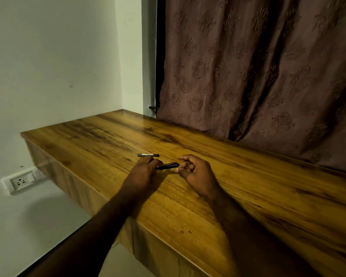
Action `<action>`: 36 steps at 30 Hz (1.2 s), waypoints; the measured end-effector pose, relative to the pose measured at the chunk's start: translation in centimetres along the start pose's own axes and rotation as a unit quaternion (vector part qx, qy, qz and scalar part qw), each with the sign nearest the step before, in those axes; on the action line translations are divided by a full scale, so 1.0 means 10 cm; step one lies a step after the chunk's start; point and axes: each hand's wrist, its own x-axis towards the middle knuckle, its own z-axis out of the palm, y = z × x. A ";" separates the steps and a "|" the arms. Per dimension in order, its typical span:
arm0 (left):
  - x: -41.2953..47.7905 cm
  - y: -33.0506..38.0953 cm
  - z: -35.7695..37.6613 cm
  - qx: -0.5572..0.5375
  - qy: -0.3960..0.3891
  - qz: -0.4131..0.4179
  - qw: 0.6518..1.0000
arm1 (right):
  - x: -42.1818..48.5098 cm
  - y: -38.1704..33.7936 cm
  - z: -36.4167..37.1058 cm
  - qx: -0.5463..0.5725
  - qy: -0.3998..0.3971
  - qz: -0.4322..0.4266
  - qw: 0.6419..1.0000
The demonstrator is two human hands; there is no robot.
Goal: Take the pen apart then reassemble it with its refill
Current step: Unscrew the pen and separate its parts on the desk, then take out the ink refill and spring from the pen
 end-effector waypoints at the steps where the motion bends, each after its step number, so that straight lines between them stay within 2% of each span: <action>1: 0.00 0.00 0.00 0.006 0.000 0.003 1.000 | -0.01 -0.03 0.03 -0.004 -0.010 -0.008 1.000; 7: 0.00 -0.05 0.04 0.028 -0.010 -0.029 0.999 | 0.00 -0.04 0.01 -0.112 -0.018 -0.045 0.993; 12: 0.02 -0.09 0.04 -0.034 -0.023 -0.134 0.990 | 0.06 0.06 -0.09 -0.244 -0.004 -0.059 0.968; 17: -0.01 -0.18 0.03 -0.037 0.003 -0.170 0.985 | 0.05 0.05 -0.06 -0.323 -0.065 -0.066 0.942; 20: 0.01 -0.19 0.02 -0.026 -0.013 -0.173 0.984 | 0.06 0.06 -0.05 -0.345 -0.069 -0.056 0.934; 25: 0.01 -0.18 0.01 -0.083 -0.003 -0.221 0.972 | 0.08 0.06 -0.03 -0.350 -0.078 -0.054 0.932; 27: 0.01 -0.18 0.02 -0.073 -0.006 -0.224 0.972 | 0.08 0.07 -0.03 -0.350 -0.079 -0.050 0.932; 29: 0.02 -0.20 0.00 -0.067 -0.025 -0.215 0.974 | 0.07 0.07 -0.04 -0.306 -0.063 -0.042 0.949; 30: 0.01 -0.23 -0.02 -0.109 -0.021 -0.241 0.964 | 0.07 0.07 -0.06 -0.263 -0.041 -0.040 0.963; 33: 0.01 -0.29 -0.05 -0.255 0.103 -0.329 0.904 | 0.08 0.07 -0.11 -0.147 0.070 -0.022 0.986; 36: 0.01 -0.34 -0.11 -0.258 0.192 -0.353 0.879 | 0.08 0.05 -0.17 -0.073 0.150 0.009 0.986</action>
